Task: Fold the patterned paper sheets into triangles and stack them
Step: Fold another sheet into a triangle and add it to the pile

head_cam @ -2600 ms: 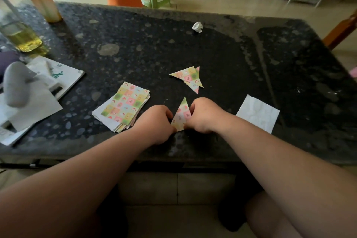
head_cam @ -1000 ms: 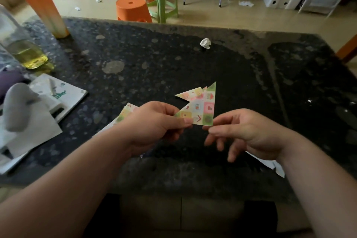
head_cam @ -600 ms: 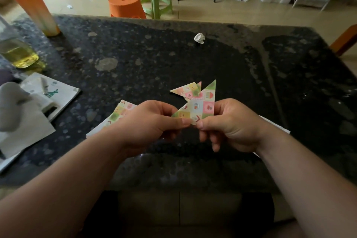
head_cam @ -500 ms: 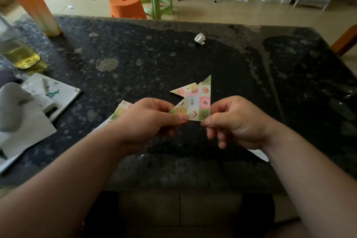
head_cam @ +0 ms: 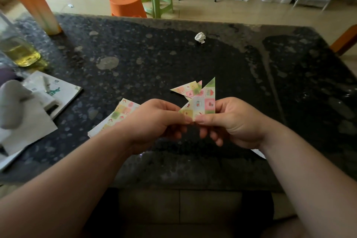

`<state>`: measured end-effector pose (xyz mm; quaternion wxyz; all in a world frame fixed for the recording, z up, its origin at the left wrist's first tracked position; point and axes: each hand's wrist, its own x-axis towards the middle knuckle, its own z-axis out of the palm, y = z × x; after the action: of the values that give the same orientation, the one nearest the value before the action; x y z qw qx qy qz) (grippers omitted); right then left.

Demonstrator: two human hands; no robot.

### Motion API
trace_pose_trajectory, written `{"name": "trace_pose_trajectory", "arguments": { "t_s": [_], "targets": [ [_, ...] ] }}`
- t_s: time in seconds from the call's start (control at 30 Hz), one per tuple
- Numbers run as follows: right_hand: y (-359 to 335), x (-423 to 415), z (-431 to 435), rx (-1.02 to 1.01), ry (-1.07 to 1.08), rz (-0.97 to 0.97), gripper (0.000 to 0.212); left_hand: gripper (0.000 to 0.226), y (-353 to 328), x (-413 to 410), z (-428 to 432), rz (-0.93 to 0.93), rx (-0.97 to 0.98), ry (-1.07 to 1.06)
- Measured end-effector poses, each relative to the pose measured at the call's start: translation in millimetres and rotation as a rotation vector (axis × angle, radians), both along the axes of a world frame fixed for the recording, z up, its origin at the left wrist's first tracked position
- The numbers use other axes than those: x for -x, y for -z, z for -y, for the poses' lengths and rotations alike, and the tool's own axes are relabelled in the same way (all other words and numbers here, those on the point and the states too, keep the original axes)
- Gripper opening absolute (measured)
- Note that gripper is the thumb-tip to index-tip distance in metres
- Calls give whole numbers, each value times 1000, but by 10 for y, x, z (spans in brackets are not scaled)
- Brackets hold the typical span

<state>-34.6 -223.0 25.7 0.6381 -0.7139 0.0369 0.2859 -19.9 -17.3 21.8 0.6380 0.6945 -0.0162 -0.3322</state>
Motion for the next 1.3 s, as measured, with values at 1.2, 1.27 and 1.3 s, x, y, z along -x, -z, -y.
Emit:
{"name": "trace_pose_trajectory", "arguments": {
  "t_s": [1.2, 1.27, 1.3],
  "targets": [
    [35, -25, 51, 461, -177, 313, 15, 12, 97, 22, 20, 457, -406, 189],
    [4, -37, 54, 455, -178, 305, 18, 11, 85, 22, 3, 446, -376, 190],
    [-5, -43, 53, 465, -179, 308, 19, 11, 84, 14, -8, 444, -366, 189]
  ]
}}
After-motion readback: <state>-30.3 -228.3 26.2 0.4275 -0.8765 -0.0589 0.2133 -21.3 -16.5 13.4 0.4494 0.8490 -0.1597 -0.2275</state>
